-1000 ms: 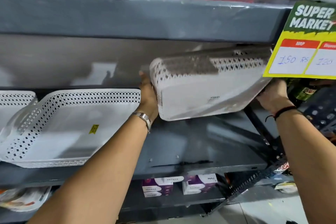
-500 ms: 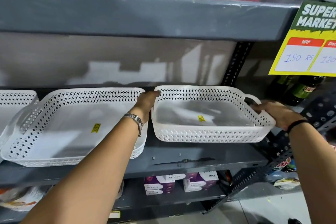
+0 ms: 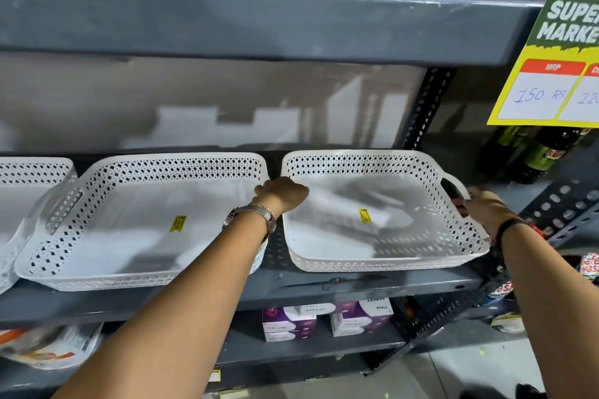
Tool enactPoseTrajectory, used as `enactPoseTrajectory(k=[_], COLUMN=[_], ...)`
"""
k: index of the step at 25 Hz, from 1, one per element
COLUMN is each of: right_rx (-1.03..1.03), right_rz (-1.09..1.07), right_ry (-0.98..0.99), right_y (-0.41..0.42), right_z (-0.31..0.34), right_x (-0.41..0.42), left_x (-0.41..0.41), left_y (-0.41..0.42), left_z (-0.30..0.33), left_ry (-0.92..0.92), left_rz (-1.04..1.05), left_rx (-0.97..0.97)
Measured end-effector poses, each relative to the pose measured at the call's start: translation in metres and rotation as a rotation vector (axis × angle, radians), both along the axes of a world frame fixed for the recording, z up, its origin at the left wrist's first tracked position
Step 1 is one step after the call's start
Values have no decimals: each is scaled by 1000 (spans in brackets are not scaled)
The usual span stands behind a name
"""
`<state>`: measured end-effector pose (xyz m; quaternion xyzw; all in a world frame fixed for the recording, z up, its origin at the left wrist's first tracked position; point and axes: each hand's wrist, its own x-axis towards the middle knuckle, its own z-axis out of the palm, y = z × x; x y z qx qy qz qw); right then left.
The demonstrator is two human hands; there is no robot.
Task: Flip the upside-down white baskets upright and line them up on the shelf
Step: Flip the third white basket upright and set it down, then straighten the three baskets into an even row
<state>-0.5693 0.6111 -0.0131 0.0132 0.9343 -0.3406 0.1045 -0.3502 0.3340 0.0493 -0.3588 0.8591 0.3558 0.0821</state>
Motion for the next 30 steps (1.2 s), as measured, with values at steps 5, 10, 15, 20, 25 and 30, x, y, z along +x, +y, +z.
enactPoseTrajectory(k=[5,10,15,20,25,30], right_rx=[59,132,-133,-409,-333,-370], right_rz=[-8,-38,254,462,461,369], right_ry=[2,167,270,-213,-352,-259], right_y=[-3,-37,-138,-224,-255,-265], right_z=[6,41,57,43,22,1], right_x=[10,49,113,178,200,195], left_x=[0,5,50,155,230,243], left_y=[-3,-7,-71,-175,-256,-278], left_z=[-4,4,10,5,-14,-38], left_ry=[-66,21,196,311,3,180], left_rz=[-68,-25,207,415,536,500], left_rx=[-113,-297,-452,-708,-343,188])
